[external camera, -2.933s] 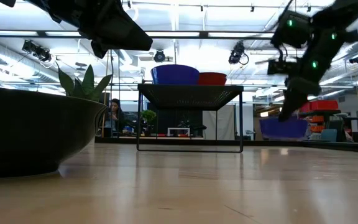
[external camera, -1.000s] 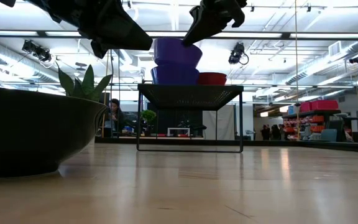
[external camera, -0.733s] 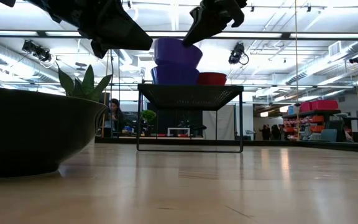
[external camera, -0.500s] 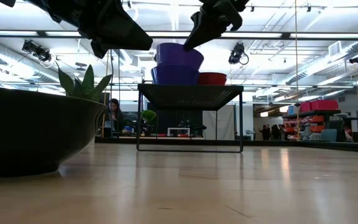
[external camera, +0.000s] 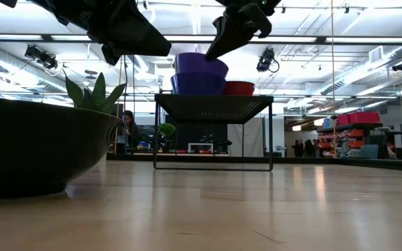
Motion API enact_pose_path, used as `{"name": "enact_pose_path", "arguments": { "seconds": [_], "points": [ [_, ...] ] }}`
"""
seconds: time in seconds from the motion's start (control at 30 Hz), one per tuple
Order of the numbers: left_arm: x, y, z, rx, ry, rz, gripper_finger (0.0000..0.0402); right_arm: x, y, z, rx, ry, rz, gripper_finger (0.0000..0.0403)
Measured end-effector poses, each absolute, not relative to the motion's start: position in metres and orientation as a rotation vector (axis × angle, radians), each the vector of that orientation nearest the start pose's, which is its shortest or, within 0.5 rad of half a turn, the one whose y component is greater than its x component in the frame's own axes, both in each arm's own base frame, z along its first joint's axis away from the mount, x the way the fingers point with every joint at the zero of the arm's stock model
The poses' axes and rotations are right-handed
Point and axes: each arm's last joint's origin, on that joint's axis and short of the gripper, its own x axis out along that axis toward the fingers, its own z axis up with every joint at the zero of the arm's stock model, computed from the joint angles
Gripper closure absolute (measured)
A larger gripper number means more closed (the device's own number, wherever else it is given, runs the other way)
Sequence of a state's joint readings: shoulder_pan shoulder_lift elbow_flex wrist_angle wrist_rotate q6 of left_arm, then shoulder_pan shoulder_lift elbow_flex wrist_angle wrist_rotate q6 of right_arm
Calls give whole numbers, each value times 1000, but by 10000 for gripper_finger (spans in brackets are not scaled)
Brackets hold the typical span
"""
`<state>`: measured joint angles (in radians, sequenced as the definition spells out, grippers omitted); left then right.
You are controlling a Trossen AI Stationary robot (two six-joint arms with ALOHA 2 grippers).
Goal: Pick & Place Mini bowls
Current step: Stack the right blue bowl on top of the other blue bowl on the shelf, then stack the red patterned bowl on top of the other red patterned bowls on the shelf
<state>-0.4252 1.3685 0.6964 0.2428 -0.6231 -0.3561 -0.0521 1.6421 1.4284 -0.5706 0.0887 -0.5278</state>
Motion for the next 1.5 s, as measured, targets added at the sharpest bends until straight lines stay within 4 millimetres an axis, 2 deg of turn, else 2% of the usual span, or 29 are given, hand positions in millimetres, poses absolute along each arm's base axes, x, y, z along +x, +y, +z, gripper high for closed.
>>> {"name": "enact_pose_path", "arguments": {
  "seconds": [0.2, 0.47, 0.63, 0.8, 1.0, 1.07, 1.13, 1.23, 1.5],
  "points": [
    [261, -100, 219, -136, 331, 258, 330, 359, -22, 305, -495, 802, 63, 361],
    [261, -100, 219, -136, 332, 258, 330, 358, -26, 307, -479, 798, 48, 304],
    [261, -100, 218, -135, 332, 258, 330, 353, -18, 316, -432, 758, 42, 289],
    [261, -100, 219, -136, 332, 258, 330, 352, -18, 316, -367, 768, 16, 309],
    [261, -101, 218, -143, 341, 224, 330, 349, -15, 298, -318, 779, -1, 377],
    [261, -101, 218, -145, 344, 215, 330, 349, -8, 290, -302, 751, 4, 395],
    [261, -101, 218, -144, 344, 215, 330, 348, 5, 277, -292, 724, 27, 394],
    [261, -102, 218, -143, 344, 210, 330, 345, 33, 263, -288, 652, 91, 387],
    [258, -113, 223, -87, 304, 153, 330, 319, 117, 251, -397, 557, 172, 397]
  ]
}}
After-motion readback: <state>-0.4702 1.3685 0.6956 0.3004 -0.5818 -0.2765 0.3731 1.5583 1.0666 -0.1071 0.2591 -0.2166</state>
